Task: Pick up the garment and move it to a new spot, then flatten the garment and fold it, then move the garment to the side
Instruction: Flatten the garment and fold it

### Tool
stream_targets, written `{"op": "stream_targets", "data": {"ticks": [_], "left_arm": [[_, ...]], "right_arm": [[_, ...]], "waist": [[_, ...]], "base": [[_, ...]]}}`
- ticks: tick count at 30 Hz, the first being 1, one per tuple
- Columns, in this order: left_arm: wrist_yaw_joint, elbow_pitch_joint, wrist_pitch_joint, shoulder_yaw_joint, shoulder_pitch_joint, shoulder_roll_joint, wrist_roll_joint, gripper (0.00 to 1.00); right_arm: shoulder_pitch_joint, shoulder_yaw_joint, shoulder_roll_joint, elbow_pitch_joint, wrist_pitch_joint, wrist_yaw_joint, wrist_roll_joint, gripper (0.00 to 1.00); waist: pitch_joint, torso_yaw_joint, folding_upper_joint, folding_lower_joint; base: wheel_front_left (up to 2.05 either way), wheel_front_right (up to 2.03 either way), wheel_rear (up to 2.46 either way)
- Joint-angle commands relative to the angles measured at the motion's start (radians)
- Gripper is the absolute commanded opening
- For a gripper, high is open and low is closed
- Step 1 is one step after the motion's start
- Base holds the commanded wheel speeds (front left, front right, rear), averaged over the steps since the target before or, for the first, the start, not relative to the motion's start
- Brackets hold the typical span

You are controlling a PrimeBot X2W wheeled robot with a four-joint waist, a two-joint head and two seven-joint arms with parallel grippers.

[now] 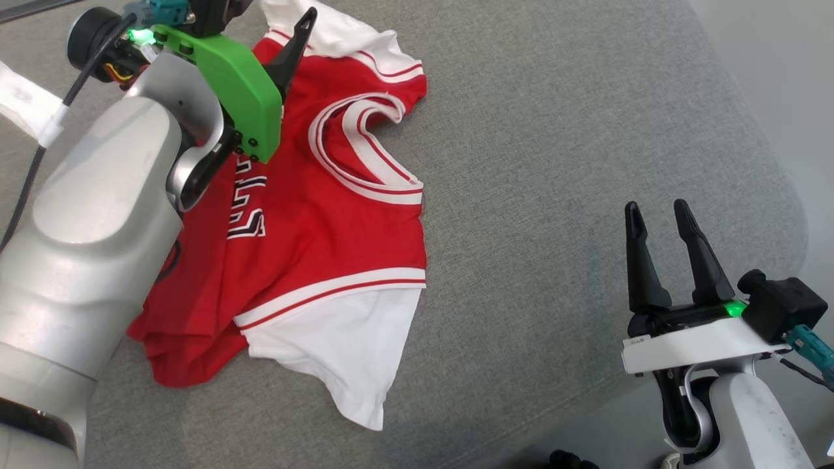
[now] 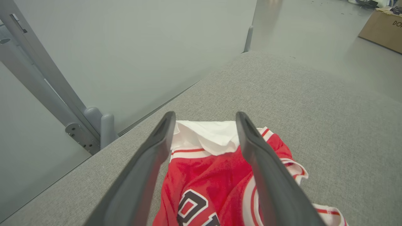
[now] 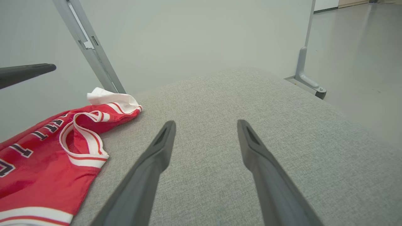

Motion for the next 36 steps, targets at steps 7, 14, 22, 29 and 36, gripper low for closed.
{"op": "stream_targets", "data": {"ticks": [7,14,22,29,36], "left_arm": [[0.052,-0.087,-0.072,0.026,0.158,0.005,-0.05,1.0],[0.152,-0.229,-0.189,0.035,0.355,0.022,-0.052,1.0],[0.244,-0.321,-0.286,0.041,0.583,0.04,-0.073,1.0],[0.289,-0.348,-0.332,0.067,0.736,0.054,-0.073,1.0],[0.318,-0.388,-0.345,0.142,0.879,0.059,-0.01,1.0]], "right_arm": [[0.053,-0.038,-0.002,0.009,-0.003,0.0,-0.056,1.0],[0.112,-0.068,-0.003,0.005,-0.003,0.0,-0.117,1.0],[0.171,-0.098,-0.003,-0.006,-0.003,0.0,-0.175,1.0],[0.213,-0.11,-0.003,-0.009,-0.003,0.0,-0.207,1.0],[0.255,-0.113,-0.004,-0.009,-0.003,0.0,-0.212,1.0]], "waist": [[-0.115,0.083,-0.0001,-0.0001],[-0.219,0.155,-0.0001,-0.0001],[-0.302,0.233,-0.0001,-0.0001],[-0.351,0.284,-0.0001,-0.0001],[-0.392,0.316,-0.0001,-0.0001]], "base": [[0.0,0.0,0.0],[0.0,0.0,0.0],[0.0,0.0,0.0],[0.0,0.0,0.0],[0.0,0.0,0.0]]}}
